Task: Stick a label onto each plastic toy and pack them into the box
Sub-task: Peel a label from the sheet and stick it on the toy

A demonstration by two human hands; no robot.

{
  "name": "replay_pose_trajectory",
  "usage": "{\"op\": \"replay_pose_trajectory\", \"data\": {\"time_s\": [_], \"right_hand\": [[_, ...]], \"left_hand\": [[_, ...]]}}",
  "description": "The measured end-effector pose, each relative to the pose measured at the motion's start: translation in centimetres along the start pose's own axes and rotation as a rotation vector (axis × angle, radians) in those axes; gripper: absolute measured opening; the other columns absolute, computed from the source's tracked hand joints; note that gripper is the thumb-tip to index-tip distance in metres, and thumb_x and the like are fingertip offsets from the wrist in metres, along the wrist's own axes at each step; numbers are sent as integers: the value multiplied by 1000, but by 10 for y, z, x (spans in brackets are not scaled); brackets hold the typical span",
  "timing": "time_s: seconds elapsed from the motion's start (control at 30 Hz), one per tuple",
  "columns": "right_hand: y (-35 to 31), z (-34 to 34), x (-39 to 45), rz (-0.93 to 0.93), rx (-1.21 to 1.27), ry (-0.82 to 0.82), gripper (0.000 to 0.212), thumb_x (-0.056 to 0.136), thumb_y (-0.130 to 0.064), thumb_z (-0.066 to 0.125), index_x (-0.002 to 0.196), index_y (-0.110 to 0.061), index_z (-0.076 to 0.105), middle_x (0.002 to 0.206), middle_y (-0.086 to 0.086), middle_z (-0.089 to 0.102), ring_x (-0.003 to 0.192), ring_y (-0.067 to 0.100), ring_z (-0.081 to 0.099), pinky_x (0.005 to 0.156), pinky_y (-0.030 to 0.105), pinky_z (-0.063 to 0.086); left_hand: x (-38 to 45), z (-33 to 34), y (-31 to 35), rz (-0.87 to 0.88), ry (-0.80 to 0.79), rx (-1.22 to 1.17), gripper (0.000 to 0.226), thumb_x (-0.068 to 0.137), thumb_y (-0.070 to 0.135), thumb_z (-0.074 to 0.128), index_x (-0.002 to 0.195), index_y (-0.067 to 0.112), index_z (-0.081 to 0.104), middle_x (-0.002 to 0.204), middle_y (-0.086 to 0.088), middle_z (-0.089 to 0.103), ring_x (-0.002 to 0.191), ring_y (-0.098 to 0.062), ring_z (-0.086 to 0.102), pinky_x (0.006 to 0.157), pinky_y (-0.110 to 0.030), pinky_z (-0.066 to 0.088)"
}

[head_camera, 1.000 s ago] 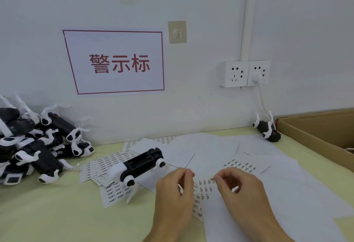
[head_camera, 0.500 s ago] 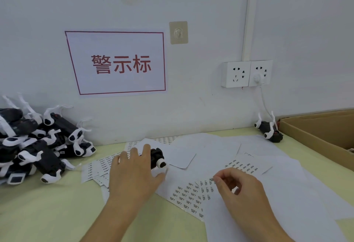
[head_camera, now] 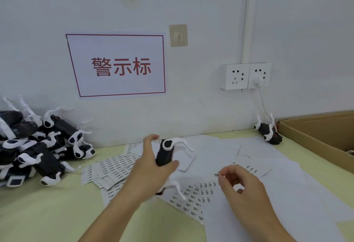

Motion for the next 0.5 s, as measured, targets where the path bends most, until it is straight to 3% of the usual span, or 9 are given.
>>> {"op": "replay_pose_trajectory", "data": {"time_s": [0.07, 0.13, 0.23, 0.37, 0.5], "right_hand": [[3, -1, 2, 30, 25, 12, 12, 90, -17, 67, 82, -26, 67, 78, -14, 67, 78, -1, 59, 66, 17, 41], [5, -4, 3, 52, 47, 27, 11, 91, -17, 65, 84, -25, 67, 78, -12, 68, 79, -1, 59, 68, 18, 42], [6, -8, 5, 55, 57, 51, 12, 91, -16, 66, 84, -24, 68, 78, -11, 69, 78, -1, 60, 70, 20, 43], [4, -10, 5, 23, 56, 68, 14, 91, -15, 66, 81, -25, 69, 79, -17, 68, 79, 0, 60, 68, 22, 43], [2, -18, 5, -6, 67, 138, 16, 89, -15, 67, 76, -24, 69, 75, -14, 66, 74, 3, 59, 66, 23, 42]], "left_hand": [[-6, 31, -4, -57, -137, -223, 46, 90, 31, 69, 114, 55, 36, 82, 2, 70, 63, -8, 68, 58, -22, 50], [-11, 62, -9, -131, -238, -418, 43, 92, 20, 64, 113, 51, 43, 78, -2, 68, 66, -15, 66, 66, -30, 51], [-17, 89, -15, -192, -287, -639, 45, 83, 13, 63, 115, 42, 51, 76, -5, 72, 69, -22, 66, 67, -33, 49], [-25, 97, -12, -136, -368, -821, 59, 67, 16, 74, 114, 50, 64, 98, -20, 73, 82, -28, 69, 68, -32, 54], [-25, 91, -12, -88, -365, -887, 63, 68, 16, 87, 118, 48, 67, 99, -22, 71, 81, -28, 69, 68, -32, 55]]}}
Point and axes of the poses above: each hand's wrist, its own x-axis towards the middle knuckle, its own z-axis out of the palm, y = z × x, the point moved 8 cm from there along x, towards the middle knuckle
